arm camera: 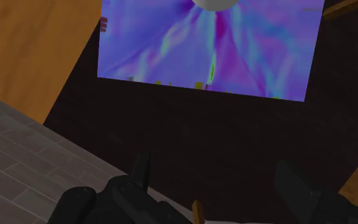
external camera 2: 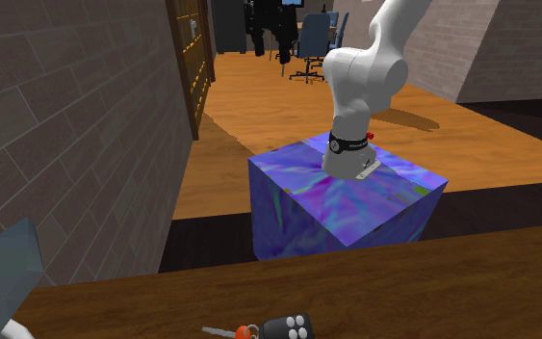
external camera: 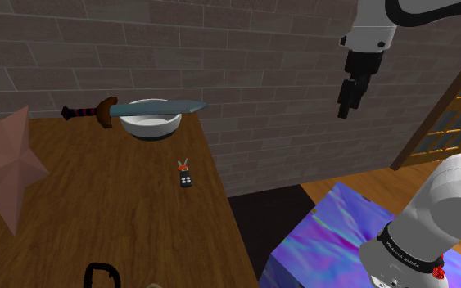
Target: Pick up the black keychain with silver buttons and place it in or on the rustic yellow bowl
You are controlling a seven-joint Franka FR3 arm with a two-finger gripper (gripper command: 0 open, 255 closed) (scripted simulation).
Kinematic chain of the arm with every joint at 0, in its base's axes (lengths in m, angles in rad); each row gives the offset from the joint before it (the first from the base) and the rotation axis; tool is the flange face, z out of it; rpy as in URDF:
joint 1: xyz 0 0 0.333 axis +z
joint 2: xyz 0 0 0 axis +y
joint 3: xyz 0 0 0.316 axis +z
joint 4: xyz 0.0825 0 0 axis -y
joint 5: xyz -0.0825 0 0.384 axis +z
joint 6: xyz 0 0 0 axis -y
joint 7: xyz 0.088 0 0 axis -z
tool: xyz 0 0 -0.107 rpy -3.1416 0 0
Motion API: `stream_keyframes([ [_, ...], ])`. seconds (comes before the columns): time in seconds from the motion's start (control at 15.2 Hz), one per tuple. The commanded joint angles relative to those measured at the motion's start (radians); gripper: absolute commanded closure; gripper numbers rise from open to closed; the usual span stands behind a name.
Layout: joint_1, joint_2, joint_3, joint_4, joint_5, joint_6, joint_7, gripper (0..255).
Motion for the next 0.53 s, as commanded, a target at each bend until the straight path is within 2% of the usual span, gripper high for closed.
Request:
stream_keyframes([
  [0.0,0.000,0.000,0.000,0.000,0.000,0.000,0.000,0],
  [0.46,0.045,0.122,0.123,-0.007,0.107,0.143,0.184,0],
])
